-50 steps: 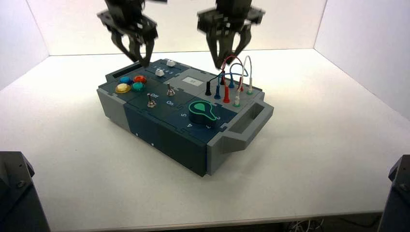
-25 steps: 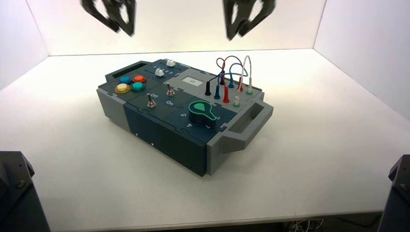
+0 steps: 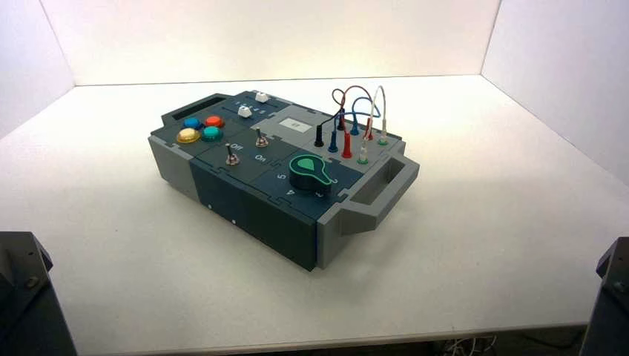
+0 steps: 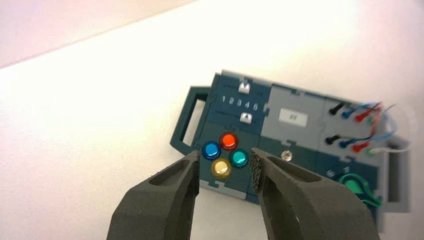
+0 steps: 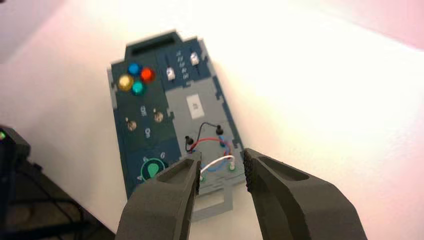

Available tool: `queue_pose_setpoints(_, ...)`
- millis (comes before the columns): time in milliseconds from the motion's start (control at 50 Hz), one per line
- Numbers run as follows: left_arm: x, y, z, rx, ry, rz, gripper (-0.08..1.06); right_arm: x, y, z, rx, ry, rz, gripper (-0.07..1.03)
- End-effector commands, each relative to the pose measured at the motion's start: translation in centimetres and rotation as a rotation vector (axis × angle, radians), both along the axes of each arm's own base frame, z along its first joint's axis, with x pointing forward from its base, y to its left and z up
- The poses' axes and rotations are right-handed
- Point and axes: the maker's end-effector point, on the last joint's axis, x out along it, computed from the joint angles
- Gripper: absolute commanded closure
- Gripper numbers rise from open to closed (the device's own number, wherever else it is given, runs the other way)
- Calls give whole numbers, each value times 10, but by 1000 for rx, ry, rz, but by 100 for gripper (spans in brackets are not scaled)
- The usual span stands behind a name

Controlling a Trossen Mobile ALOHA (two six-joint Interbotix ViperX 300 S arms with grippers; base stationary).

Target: Return to the home position.

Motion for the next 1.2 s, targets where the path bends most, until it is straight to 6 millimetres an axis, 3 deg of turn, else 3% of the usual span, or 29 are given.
queue_pose_setpoints(20,-10,16,20,-19,-52,62,42,-5,-17,19,43,-43,-49,49)
queue_pose_setpoints(200,-30,40,28,-14,-100,141,42,-19,-38,31,68,-86,-90,45)
queue_pose_setpoints(440,-49,53,31,-9,-119,185,42,-48,-52,44,157,-108,-122,45)
queue_pose_setpoints(600,-54,53,24,-2,-83,186,42,-64,-61,38,204,-119,-145,45)
queue_pose_setpoints(780,-56,53,30,-14,-123,182,42,-77,-68,31,229,-146,-148,45)
queue_pose_setpoints(1200,-53,51,30,-22,-154,177,42,-78,-80,15,202,-155,-187,45)
